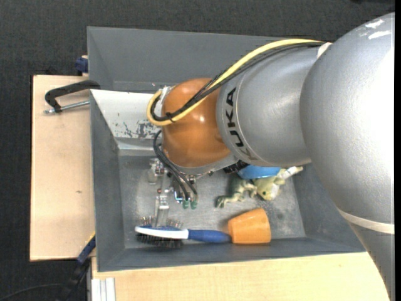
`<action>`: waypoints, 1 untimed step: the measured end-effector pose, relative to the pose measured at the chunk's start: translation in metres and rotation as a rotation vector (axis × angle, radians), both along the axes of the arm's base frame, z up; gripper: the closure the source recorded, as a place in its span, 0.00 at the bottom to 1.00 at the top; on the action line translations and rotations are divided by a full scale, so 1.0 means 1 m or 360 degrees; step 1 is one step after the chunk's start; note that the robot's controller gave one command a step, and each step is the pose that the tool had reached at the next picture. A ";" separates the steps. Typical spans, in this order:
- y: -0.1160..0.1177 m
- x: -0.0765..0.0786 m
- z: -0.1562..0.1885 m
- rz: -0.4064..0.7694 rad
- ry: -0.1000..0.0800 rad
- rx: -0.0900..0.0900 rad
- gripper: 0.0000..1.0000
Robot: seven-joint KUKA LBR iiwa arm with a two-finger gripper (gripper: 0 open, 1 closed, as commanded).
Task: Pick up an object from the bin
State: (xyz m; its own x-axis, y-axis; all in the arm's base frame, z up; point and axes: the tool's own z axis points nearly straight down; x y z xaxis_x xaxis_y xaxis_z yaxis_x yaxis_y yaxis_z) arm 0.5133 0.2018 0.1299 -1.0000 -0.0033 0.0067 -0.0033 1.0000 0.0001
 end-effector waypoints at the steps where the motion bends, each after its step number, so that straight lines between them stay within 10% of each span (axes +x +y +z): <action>1: -0.055 -0.022 -0.021 0.0603 -0.0007 0.0000 0.00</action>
Offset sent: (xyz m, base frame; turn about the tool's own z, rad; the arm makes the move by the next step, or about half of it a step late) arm -0.0224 -0.0534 -0.0210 -0.3813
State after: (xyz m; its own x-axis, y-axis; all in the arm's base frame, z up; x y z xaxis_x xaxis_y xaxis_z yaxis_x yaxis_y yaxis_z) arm 0.4910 0.1470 0.1088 -0.9278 -0.3732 0.0022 -0.3732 0.9278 -0.0010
